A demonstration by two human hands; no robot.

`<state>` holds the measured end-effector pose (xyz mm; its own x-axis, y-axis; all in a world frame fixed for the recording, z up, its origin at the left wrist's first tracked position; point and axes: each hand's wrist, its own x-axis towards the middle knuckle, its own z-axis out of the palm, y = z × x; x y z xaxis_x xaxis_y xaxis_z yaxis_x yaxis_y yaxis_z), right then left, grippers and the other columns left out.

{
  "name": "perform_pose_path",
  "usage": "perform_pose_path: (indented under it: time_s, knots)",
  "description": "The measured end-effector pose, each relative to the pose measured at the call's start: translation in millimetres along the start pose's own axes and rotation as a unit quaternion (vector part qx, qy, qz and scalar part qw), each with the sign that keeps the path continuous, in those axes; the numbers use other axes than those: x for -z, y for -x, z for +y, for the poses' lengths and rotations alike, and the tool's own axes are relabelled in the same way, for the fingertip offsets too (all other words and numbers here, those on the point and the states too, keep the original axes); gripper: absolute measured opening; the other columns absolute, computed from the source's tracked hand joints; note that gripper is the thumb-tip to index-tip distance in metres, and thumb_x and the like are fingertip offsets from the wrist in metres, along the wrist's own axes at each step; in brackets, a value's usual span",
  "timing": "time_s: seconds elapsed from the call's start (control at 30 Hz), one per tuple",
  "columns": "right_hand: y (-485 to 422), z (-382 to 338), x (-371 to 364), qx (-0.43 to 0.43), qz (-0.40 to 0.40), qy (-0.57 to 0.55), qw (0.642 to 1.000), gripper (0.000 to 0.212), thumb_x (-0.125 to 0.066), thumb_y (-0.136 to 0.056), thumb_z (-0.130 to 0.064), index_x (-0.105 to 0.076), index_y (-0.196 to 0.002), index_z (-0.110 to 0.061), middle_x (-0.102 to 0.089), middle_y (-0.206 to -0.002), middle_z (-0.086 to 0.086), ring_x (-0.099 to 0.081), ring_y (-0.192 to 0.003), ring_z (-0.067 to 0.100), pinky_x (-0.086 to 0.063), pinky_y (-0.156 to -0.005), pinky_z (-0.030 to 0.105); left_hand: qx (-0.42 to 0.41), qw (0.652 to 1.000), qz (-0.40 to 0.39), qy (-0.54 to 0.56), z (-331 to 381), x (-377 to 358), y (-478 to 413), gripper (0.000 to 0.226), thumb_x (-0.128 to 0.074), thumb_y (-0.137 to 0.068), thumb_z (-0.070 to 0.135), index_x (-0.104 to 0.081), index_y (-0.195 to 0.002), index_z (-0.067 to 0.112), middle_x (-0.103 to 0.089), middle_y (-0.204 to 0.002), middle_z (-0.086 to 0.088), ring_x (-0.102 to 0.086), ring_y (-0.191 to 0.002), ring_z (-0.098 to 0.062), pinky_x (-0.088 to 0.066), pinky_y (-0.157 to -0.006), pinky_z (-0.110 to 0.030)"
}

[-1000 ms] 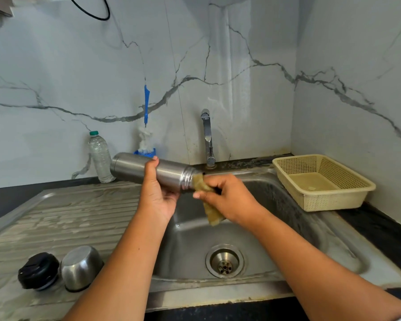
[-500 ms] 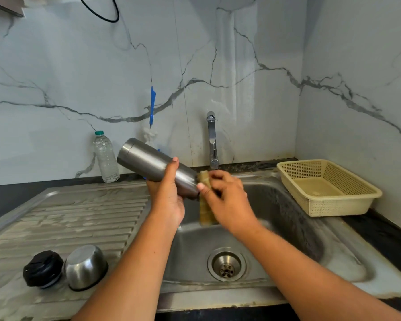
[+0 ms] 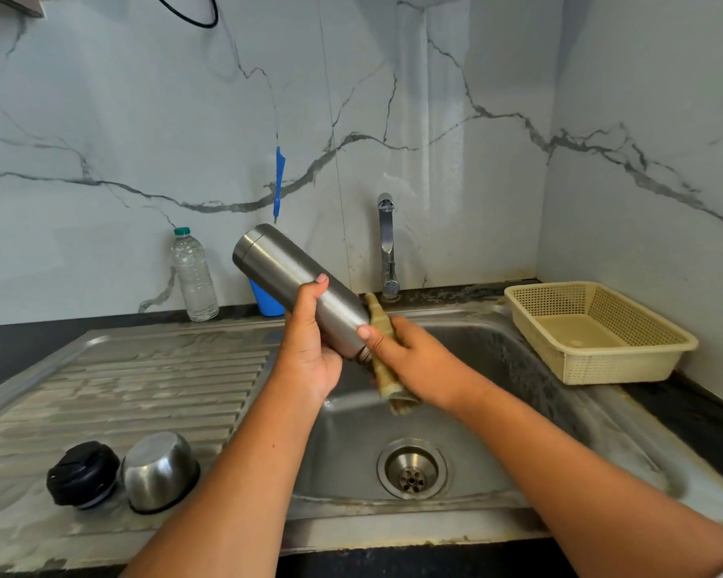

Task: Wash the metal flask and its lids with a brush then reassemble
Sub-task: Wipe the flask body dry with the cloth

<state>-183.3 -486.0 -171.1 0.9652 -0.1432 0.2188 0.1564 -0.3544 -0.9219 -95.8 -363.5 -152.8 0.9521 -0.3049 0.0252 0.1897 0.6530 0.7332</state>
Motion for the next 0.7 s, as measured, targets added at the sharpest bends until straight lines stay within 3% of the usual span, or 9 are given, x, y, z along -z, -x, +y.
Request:
perform_pose_path:
  time_s: [0.07, 0.13, 0.2, 0.3, 0.37, 0.47, 0.53, 0.63, 0.7]
  knots:
    - [4.1, -4.2, 1.6, -0.075, -0.041, -0.197, 0.977, 0.060, -0.058, -0.093, -0.060, -0.061, -0.122, -0.008, -0.073, -0.102, 0.014, -0.072, -0.086, 0.024, -0.064, -0.070, 0.036, 0.005, 0.999, -0.033, -0.014, -0.1, 1.5, 0.4, 0.055, -0.070, -0.091, 0.036, -0.056, -0.137, 0.009, -0.073, -0.095, -0.013, -0.073, -0.086, -0.024, -0.062, -0.070, -0.035]
    - [6.2, -7.8, 4.3, -0.135, -0.065, -0.314, 0.937, 0.068, -0.055, -0.092, -0.065, -0.063, -0.123, -0.004, -0.072, -0.096, 0.018, -0.069, -0.076, 0.023, -0.058, -0.052, 0.026, 0.002, 0.997, -0.063, -0.036, 0.0, 1.9, 0.4, 0.051, -0.068, -0.092, 0.037, -0.057, -0.132, 0.009, -0.074, -0.091, -0.012, -0.075, -0.082, -0.023, -0.062, -0.071, -0.037]
    - [4.3, -6.9, 9.1, -0.192, -0.107, -0.403, 0.888, 0.076, -0.052, -0.092, -0.069, -0.064, -0.119, 0.001, -0.067, -0.089, 0.019, -0.064, -0.061, 0.018, -0.051, -0.041, 0.019, 0.001, 0.995, -0.082, -0.056, 0.6, 0.3, 2.5, 0.054, -0.072, -0.088, 0.039, -0.057, -0.130, 0.009, -0.075, -0.096, -0.012, -0.074, -0.089, -0.024, -0.063, -0.078, -0.040]
    - [-2.8, -1.7, 12.8, -0.294, -0.124, -0.496, 0.808, 0.092, -0.042, -0.091, -0.078, -0.066, -0.092, 0.011, -0.060, -0.072, 0.016, -0.056, -0.041, 0.011, -0.043, -0.032, 0.016, -0.028, 0.993, -0.096, -0.064, -2.6, 0.7, -0.5, 0.071, -0.083, -0.076, 0.032, -0.053, -0.136, 0.010, -0.069, -0.114, -0.015, -0.067, -0.111, -0.028, -0.060, -0.094, -0.043]
    - [-6.7, 2.4, 15.6, -0.323, -0.092, -0.513, 0.790, 0.098, -0.036, -0.091, -0.080, -0.065, -0.083, 0.013, -0.057, -0.065, 0.014, -0.053, -0.036, 0.009, -0.043, -0.030, 0.017, -0.051, 0.993, -0.093, -0.059, -6.1, 0.3, -3.8, 0.079, -0.084, -0.072, 0.023, -0.050, -0.142, 0.012, -0.066, -0.119, -0.012, -0.066, -0.115, -0.026, -0.060, -0.092, -0.041]
    - [-5.9, -2.0, 18.2, -0.305, 0.007, -0.510, 0.804, 0.087, -0.036, -0.099, -0.069, -0.062, -0.099, 0.014, -0.060, -0.063, 0.015, -0.055, -0.037, 0.011, -0.046, -0.032, 0.019, -0.081, 0.992, -0.080, -0.049, -8.4, -1.5, -6.1, 0.076, -0.088, -0.073, 0.011, -0.052, -0.140, 0.019, -0.068, -0.121, -0.005, -0.068, -0.115, -0.021, -0.059, -0.092, -0.039]
    - [-5.8, -3.0, 20.1, -0.262, 0.093, -0.439, 0.854, 0.064, -0.038, -0.106, -0.054, -0.060, -0.114, 0.005, -0.068, -0.068, 0.018, -0.062, -0.046, 0.016, -0.055, -0.042, 0.025, -0.108, 0.991, -0.060, -0.051, -8.4, -0.3, -6.7, 0.069, -0.085, -0.075, 0.007, -0.053, -0.135, 0.024, -0.068, -0.123, -0.001, -0.067, -0.118, -0.020, -0.056, -0.098, -0.041]
    - [-8.6, -1.2, 18.0, -0.198, 0.205, -0.268, 0.920, 0.050, -0.038, -0.107, -0.052, -0.060, -0.116, -0.008, -0.076, -0.094, 0.015, -0.072, -0.076, 0.027, -0.063, -0.071, 0.045, -0.136, 0.988, -0.032, -0.065, -10.2, -0.2, -6.9, 0.067, -0.082, -0.082, 0.005, -0.052, -0.137, 0.027, -0.068, -0.125, 0.002, -0.066, -0.120, -0.017, -0.054, -0.102, -0.040]
    - [-5.7, -4.8, 12.3, -0.112, 0.221, -0.149, 0.957, 0.038, -0.036, -0.107, -0.052, -0.052, -0.129, -0.025, -0.069, -0.122, 0.007, -0.069, -0.103, 0.026, -0.059, -0.088, 0.052, -0.142, 0.988, -0.027, -0.061, -12.2, -4.2, -5.2, 0.069, -0.083, -0.081, 0.009, -0.051, -0.139, 0.027, -0.069, -0.126, 0.004, -0.066, -0.121, -0.015, -0.054, -0.100, -0.038]
